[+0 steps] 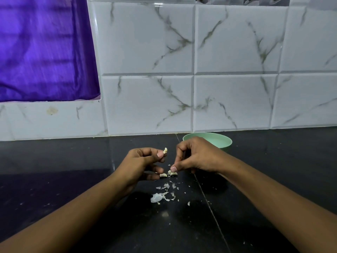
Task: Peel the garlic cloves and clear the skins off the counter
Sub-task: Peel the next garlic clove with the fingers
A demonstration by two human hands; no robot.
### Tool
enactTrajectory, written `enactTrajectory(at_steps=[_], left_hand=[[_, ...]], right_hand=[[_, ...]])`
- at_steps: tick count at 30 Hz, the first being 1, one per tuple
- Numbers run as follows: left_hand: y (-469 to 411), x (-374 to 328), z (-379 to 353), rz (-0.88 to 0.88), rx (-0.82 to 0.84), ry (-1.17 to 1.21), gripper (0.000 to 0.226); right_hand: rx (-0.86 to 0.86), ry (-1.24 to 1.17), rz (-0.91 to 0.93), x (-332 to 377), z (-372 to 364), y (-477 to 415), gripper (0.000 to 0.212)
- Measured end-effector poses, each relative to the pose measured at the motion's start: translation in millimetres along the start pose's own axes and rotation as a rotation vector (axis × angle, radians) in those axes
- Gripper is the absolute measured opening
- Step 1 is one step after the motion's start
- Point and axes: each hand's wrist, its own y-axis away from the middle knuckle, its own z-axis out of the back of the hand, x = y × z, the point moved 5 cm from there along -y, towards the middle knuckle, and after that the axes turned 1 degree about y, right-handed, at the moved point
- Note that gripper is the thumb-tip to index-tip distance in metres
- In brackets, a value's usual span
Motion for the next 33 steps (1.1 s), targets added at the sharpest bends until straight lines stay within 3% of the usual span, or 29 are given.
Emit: enactTrajectory(at_steps=[8,15,24,26,30,33], left_hand=[[1,-1,-3,-0.041,0.025,-0.097,0.007],[1,-9,-1,-0.175,-0.047,-0.27,0.01],[2,-9,-2,-0.078,-0.037,-0.084,0.012],[2,-9,-2,-0.066,-0.055,-0.053,0.013],[4,-12,-2,-0.113,-0.088,-0.06,0.012],[7,-19,1,-0.248,-0.157,-0.182,0.009]], right_hand=[[-0.126,-0.31,-0.099,-13,1,-2,0.007],[-0.152,-0.373,-0.092,-14,-8,-6,0.006],[-0.206,-0.554,0.022,-17,-11,-7,0.006],[-0.289,-0.45,0.105,-14,-9,-6,0.006],[-0.537,0.113,0.449,4,-2,2,0.004],[-0.562,0.094,0.392,4,-1,2,0.007]])
